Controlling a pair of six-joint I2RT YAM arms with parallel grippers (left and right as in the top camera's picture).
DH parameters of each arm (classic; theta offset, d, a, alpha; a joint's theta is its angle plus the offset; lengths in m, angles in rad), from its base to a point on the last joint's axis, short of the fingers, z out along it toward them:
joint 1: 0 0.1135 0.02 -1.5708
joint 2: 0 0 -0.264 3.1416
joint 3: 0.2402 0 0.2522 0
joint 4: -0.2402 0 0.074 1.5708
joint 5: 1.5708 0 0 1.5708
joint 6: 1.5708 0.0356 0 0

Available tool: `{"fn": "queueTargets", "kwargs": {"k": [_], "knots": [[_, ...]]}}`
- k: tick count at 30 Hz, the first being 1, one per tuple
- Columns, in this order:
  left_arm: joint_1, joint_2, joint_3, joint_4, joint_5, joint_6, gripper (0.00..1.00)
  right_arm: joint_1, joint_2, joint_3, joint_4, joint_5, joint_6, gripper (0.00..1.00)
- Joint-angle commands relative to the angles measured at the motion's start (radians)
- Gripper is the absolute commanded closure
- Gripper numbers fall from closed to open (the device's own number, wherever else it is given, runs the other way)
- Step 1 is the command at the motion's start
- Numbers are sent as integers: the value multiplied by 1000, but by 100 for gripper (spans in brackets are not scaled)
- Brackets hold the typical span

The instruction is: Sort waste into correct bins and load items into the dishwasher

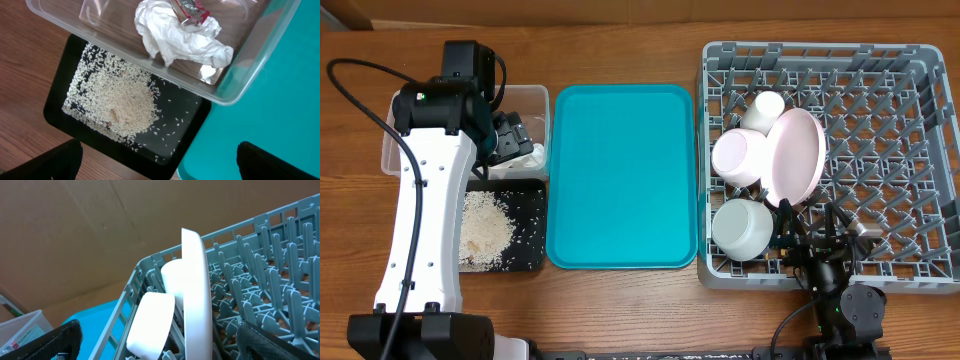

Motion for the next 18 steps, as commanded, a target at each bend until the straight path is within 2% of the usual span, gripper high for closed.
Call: {"fn": "queueTargets", "kwargs": {"k": [1, 8, 18], "knots": [[2, -4, 10, 2, -13, -3, 0, -4, -11, -10, 6, 4, -68, 0], [2, -4, 10, 2, -13, -3, 0, -4, -11, -10, 5, -14, -258, 0], [2, -4, 10, 2, -13, -3, 0, -3, -11, -10, 5, -17, -264, 0]]}}
